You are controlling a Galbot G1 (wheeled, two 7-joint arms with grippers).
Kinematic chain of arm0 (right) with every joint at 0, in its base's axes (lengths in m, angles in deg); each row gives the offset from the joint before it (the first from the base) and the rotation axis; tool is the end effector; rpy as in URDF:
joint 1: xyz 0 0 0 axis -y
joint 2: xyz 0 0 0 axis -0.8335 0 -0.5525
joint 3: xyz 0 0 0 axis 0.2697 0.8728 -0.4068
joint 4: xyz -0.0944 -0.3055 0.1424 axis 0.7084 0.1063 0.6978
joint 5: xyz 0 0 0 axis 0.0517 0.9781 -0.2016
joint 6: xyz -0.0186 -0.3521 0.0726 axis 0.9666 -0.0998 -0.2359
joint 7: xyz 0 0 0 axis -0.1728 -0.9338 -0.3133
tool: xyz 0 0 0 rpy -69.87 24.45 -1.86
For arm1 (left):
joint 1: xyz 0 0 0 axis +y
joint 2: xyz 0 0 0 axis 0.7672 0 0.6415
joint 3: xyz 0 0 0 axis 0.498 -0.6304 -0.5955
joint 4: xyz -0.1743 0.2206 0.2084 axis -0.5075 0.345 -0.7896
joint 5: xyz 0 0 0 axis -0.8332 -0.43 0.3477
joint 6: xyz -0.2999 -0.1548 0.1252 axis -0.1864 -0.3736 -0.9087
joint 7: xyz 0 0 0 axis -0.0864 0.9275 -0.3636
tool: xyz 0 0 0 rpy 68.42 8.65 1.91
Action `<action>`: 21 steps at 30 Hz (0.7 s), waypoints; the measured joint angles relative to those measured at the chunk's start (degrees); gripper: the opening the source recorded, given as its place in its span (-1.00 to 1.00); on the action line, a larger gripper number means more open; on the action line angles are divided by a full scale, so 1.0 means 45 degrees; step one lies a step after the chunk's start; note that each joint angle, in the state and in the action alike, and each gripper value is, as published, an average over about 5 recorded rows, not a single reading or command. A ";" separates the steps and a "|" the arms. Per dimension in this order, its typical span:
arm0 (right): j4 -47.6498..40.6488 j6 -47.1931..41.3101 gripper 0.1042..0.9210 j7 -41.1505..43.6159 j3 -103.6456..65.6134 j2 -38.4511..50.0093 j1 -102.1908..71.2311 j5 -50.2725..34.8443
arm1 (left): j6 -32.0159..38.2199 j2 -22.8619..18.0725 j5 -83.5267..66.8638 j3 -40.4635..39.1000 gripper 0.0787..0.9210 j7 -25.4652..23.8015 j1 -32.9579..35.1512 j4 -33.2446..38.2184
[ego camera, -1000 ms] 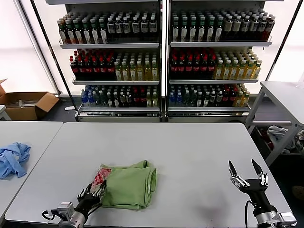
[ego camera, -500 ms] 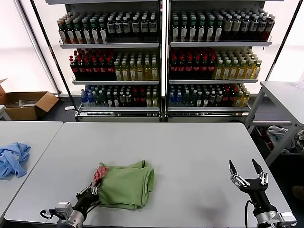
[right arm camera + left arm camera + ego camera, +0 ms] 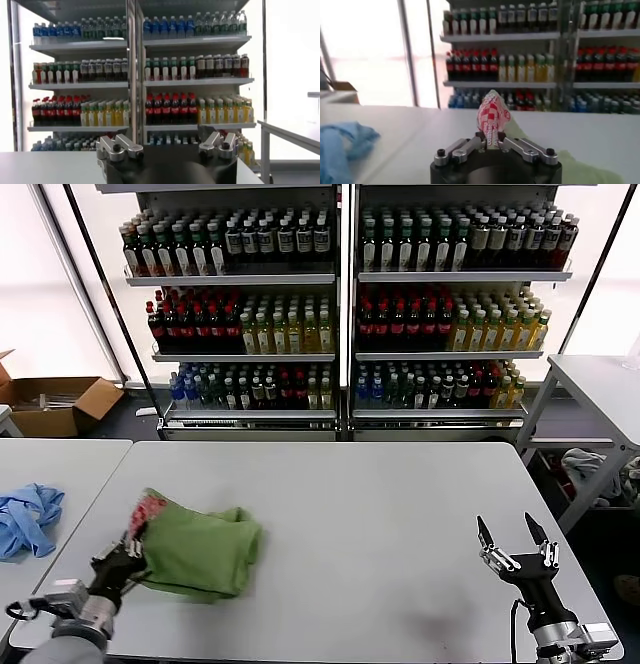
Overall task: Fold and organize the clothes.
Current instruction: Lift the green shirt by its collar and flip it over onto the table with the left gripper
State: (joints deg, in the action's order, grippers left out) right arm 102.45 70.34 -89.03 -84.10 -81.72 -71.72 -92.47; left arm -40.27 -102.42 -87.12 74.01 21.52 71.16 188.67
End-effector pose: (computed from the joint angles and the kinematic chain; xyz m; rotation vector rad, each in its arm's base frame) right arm 0.1737 -0.1298 -0.2764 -0.0862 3.1071 -0.0044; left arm 0.2117 0.1529 -0.2468 0.1874 -2.8670 -0.0444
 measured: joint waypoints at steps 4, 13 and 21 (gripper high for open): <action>-0.0001 -0.0011 0.76 0.0012 0.0035 0.0028 0.0088 -0.0014 | -0.0286 0.0537 0.0123 0.1470 -0.80 -0.0073 0.0146 0.0268; 0.0052 -0.0002 0.76 0.0020 -0.0022 0.0034 0.0056 -0.0016 | 0.0083 0.0804 0.1640 0.1616 -0.80 -0.0381 0.0210 0.0518; 0.0087 -0.0032 0.76 0.0026 -0.0091 -0.0010 0.0016 0.0009 | 0.1185 -0.0187 0.3658 -0.2317 -0.80 -0.0592 -0.0373 -0.0287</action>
State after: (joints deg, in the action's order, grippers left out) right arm 102.84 70.19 -88.91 -84.51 -81.76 -71.65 -92.43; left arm -34.94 -103.27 -70.66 63.58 18.86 69.48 187.38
